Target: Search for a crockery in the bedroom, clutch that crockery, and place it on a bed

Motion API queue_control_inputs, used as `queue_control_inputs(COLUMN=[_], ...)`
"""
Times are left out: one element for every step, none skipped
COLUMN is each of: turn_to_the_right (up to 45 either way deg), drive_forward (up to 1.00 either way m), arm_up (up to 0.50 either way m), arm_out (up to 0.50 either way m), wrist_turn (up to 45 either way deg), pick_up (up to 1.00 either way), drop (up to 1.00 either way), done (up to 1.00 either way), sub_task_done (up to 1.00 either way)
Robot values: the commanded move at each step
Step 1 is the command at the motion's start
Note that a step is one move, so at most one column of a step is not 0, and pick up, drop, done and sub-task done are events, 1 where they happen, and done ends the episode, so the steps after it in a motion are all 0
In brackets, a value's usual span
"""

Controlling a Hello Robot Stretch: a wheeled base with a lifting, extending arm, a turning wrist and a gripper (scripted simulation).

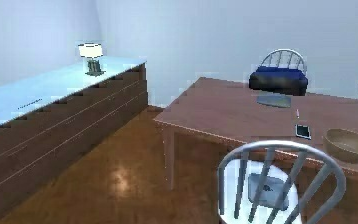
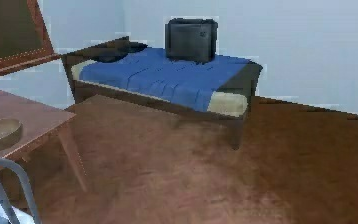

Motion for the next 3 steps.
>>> queue_control_inputs(turn_to_the_right=[-42.0, 45.0, 45.0], drive_forward=[0.00, 0.00, 0.00], arm_up=[0.00, 0.00, 0.00], arm_out=[0.00, 0.00, 0.00], wrist_turn=[0.0, 0.0, 0.0], pick_up=[0.00, 0.00, 0.00], drop=[0.00, 0.00, 0.00], done=[0.00, 0.00, 0.00], sub_task_done=[0.00, 0.00, 0.00])
